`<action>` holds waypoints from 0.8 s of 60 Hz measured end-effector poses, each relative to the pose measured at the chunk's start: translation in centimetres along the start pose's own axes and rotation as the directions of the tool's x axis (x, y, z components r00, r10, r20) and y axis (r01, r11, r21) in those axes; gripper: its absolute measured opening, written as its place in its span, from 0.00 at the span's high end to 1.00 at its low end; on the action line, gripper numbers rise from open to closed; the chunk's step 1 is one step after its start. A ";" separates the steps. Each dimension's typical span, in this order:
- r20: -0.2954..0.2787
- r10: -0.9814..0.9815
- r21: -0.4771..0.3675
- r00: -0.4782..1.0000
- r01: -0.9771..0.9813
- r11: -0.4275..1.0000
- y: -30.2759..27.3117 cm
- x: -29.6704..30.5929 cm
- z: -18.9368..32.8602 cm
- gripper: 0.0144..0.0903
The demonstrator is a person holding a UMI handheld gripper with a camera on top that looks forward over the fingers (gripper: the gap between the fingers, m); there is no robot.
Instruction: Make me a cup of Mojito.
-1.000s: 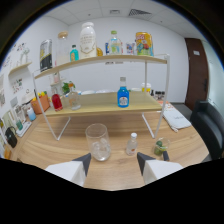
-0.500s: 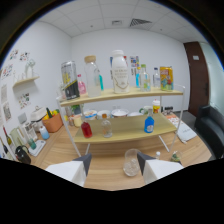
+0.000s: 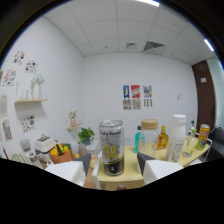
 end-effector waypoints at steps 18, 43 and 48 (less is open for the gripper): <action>-0.105 -0.030 -0.055 0.994 0.025 0.998 -0.6 0.3 6.4 0.36; -0.076 -0.041 -0.071 0.996 0.036 0.997 -0.3 0.4 6.1 0.53; -0.054 -0.033 -0.052 0.998 0.030 0.998 -1.0 0.4 4.8 0.53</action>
